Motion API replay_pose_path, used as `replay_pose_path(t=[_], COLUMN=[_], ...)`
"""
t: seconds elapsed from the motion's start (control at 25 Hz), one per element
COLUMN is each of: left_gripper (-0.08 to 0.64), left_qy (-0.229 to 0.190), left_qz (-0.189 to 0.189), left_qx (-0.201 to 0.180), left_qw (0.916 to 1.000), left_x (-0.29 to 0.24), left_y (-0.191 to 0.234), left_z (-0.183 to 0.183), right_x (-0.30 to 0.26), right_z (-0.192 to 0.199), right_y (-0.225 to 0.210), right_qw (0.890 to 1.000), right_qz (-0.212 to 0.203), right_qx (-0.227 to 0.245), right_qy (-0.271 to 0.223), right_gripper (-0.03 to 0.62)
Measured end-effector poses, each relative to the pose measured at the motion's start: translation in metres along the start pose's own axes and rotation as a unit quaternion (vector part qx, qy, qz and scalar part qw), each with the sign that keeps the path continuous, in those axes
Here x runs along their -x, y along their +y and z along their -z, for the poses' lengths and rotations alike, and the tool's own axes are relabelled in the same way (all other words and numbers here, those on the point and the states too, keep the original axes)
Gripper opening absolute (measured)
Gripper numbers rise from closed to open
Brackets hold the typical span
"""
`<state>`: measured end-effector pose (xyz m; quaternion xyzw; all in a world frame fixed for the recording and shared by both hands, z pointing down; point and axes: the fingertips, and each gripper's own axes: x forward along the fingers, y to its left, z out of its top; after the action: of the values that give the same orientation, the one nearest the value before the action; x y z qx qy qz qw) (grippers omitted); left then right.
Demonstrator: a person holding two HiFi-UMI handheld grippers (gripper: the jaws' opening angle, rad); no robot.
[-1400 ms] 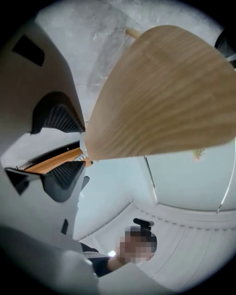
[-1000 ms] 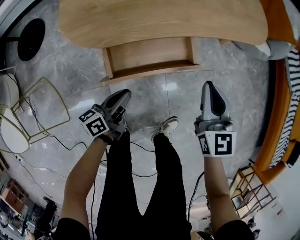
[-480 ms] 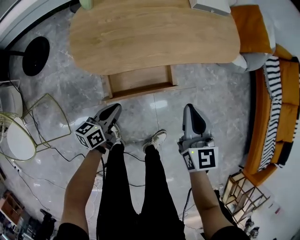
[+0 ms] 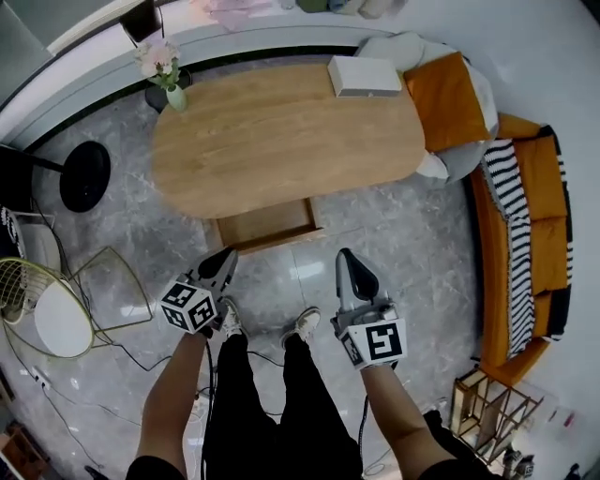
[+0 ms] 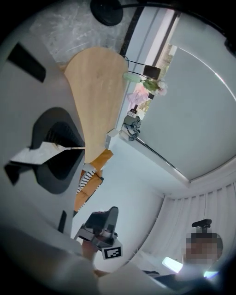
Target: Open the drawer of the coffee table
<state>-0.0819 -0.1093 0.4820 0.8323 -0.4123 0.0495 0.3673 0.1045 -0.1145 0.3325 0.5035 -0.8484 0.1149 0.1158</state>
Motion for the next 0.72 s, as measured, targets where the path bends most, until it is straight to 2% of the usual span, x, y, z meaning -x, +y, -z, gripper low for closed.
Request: replay_pose_path(t=[0.24,0.4,0.52,0.72], left_gripper=[0.017,0.017,0.017,0.017], left_qy=[-0.020,-0.036,-0.048,-0.059], left_qz=[0.004,-0.002,-0.014,-0.020], left_qx=[-0.059,-0.102,-0.132,-0.170], left_qw=[0.9981,0.9942,0.9900,0.9834], left_x=[0.026,0.054,0.069,0.089], left_y=[-0.051,-0.080,-0.098,-0.127], left_z=[-0.068,-0.109,-0.138,-0.176], right_x=[0.024,0.045,0.062,0.089], right_z=[-0.055,-0.089,-0.105,-0.141], right_y=[0.003,0.010,0.009,-0.018], right_qw=[1.000,0.998,0.998,0.995], right_qz=[0.010,0.015,0.013,0.038], right_qx=[0.005,-0.005,-0.001,0.008], right_qy=[-0.023,-0.054,-0.059,-0.092], right_gripper=[0.005,0.005,0.005,0.005])
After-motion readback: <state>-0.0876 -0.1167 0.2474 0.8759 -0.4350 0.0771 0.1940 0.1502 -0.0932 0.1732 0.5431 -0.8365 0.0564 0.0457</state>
